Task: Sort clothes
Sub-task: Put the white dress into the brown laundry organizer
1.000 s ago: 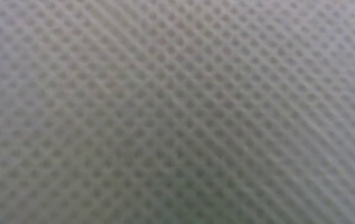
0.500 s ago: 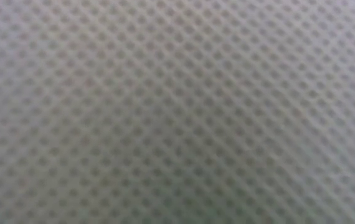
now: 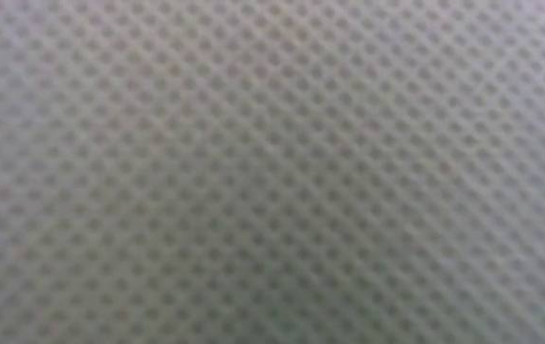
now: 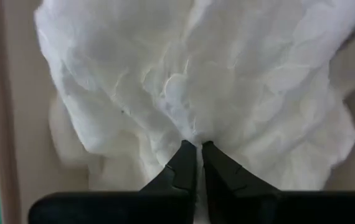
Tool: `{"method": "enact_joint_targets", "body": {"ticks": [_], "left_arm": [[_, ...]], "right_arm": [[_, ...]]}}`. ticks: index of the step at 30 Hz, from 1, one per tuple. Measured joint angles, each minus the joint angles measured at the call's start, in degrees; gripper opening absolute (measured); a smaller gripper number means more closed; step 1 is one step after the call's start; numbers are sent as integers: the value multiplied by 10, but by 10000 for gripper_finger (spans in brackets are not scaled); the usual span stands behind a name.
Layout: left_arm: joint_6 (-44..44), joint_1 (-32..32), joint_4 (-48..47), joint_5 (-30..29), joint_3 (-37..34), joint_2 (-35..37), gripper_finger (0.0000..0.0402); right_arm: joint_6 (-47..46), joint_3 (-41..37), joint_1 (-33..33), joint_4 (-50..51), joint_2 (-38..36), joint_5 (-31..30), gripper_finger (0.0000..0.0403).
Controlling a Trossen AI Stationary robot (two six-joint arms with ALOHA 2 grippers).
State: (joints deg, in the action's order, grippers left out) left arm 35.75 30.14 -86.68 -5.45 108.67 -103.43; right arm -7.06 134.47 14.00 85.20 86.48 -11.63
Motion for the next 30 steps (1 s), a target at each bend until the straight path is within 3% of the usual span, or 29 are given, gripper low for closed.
{"method": "enact_joint_targets", "body": {"ticks": [4,12,19,30], "left_arm": [[12,7,-24,16,-15,1,0],[15,6,121,-15,-153,2,0],[31,6,267,39,-268,4,0],[26,-6,387,90,-392,8,0]], "right_arm": [[0,0,0,0,0,0,12],[-8,0,0,1,0,0,12],[-9,0,0,4,0,0,12],[-6,0,0,4,0,-4,12]]}}
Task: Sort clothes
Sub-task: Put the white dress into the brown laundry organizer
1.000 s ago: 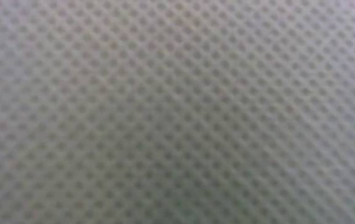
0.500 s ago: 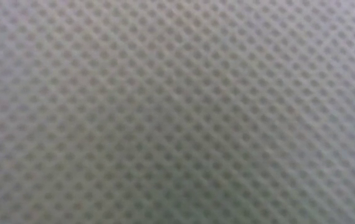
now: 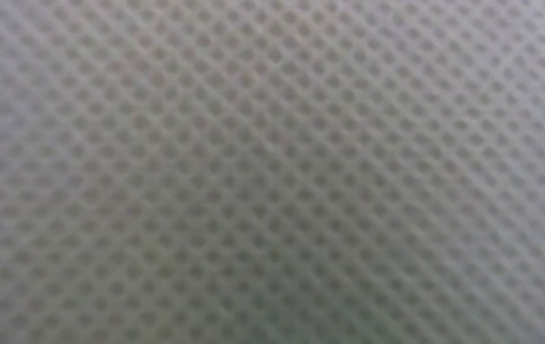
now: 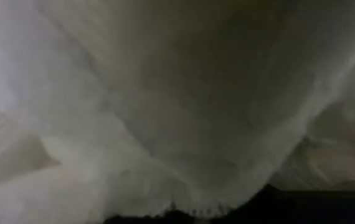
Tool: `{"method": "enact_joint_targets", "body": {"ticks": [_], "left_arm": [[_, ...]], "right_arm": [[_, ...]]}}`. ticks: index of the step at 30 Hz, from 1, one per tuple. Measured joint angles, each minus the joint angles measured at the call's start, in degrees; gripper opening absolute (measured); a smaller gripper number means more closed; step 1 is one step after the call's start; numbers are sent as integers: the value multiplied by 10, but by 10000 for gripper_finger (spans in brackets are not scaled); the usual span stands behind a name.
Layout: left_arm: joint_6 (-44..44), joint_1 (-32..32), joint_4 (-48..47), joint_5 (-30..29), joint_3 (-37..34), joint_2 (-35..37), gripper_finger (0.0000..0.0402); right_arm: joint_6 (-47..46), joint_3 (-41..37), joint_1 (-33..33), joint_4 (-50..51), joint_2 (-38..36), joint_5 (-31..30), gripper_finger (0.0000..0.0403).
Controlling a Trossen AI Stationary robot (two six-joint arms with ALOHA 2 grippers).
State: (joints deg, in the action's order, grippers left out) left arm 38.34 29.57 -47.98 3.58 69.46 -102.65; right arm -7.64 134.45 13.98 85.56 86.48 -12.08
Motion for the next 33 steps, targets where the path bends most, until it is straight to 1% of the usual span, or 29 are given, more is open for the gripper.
{"method": "enact_joint_targets", "body": {"ticks": [5,9,13,17,20,27,33], "left_arm": [[1,-7,53,18,-34,1,0],[0,-11,47,25,-29,4,0],[-3,-9,9,-1,11,24,0],[-4,-9,-59,-11,63,42,0],[-6,-9,-117,-14,99,42,0],[-18,-9,-186,-17,177,42,0],[-18,-9,-279,-20,260,43,0]], "right_arm": [[-1,0,0,0,0,0,12],[-3,0,0,0,0,0,12],[-7,0,0,0,0,-1,12],[-8,0,0,0,0,-1,12],[-8,0,0,0,0,-1,12],[-22,0,0,0,0,-1,13],[-24,0,0,0,0,-1,13]]}}
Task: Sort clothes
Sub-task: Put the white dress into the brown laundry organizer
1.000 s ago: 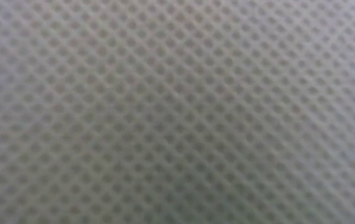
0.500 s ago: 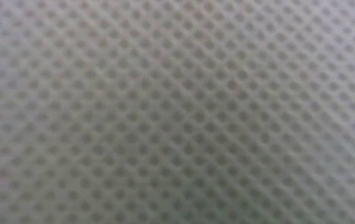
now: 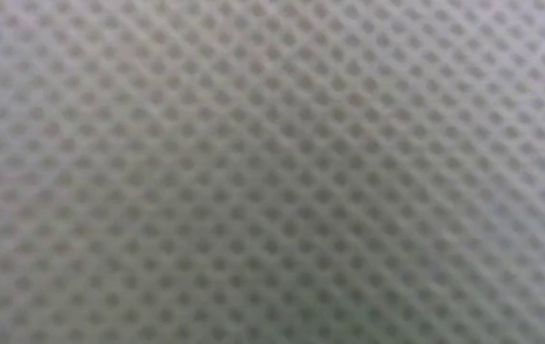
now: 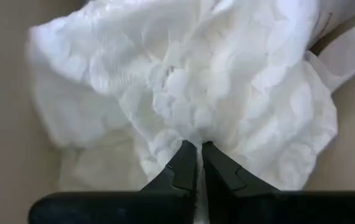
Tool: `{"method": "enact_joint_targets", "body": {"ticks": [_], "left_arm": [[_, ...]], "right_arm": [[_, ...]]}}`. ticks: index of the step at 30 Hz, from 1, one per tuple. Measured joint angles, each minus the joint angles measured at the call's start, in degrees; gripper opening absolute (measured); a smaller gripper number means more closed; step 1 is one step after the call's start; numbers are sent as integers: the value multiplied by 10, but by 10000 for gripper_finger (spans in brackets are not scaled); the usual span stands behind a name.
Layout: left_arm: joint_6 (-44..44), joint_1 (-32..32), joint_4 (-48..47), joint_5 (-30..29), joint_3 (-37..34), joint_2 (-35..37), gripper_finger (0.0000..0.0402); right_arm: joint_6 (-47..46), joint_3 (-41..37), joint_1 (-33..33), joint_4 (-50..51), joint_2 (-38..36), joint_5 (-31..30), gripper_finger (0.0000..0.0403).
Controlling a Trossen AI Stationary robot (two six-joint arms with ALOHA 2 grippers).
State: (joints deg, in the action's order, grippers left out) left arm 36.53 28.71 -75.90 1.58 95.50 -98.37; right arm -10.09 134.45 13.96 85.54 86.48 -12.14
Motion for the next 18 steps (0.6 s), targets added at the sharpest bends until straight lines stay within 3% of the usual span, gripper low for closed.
{"method": "enact_joint_targets", "body": {"ticks": [9,13,18], "left_arm": [[28,0,-143,-8,128,1,0],[51,-1,-134,-11,168,3,12],[76,-3,-132,-20,191,3,67]], "right_arm": [[-9,0,0,0,0,1,29],[-13,0,0,0,0,1,77],[-15,0,0,0,0,0,150]]}}
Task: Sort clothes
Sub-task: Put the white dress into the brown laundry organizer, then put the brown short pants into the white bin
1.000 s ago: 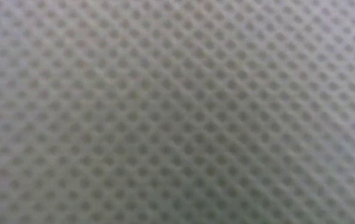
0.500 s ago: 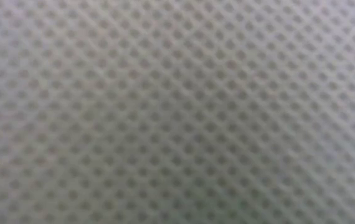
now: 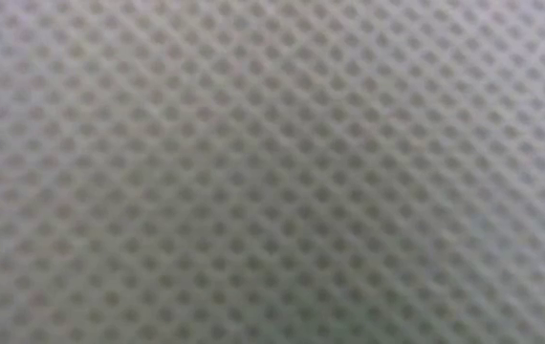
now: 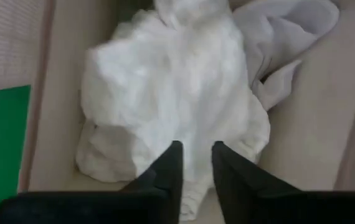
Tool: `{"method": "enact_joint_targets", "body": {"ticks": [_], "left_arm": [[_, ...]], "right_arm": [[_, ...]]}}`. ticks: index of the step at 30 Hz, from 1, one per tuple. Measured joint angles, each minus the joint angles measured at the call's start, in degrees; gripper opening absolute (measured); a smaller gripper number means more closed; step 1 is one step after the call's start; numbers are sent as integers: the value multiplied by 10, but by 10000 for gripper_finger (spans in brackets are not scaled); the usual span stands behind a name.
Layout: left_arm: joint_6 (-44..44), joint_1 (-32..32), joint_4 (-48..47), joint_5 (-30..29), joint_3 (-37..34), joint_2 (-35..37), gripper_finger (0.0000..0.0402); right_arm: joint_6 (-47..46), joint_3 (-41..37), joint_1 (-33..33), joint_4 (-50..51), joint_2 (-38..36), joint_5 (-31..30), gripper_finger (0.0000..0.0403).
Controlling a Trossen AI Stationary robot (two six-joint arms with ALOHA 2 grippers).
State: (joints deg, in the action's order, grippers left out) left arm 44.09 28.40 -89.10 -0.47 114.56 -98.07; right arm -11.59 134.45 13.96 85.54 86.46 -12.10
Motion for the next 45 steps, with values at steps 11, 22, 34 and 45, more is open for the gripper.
{"method": "enact_joint_targets", "body": {"ticks": [11,22,34,45], "left_arm": [[-23,4,-4,-123,29,3,185],[-60,16,7,-376,102,4,186],[-109,16,28,-441,114,4,185],[-121,16,31,-442,113,1,185]], "right_arm": [[-27,-7,7,44,-1,2,256],[-76,-178,80,30,-14,6,271],[-70,-468,87,-251,-15,0,298],[-145,-674,83,-514,-7,5,281]]}}
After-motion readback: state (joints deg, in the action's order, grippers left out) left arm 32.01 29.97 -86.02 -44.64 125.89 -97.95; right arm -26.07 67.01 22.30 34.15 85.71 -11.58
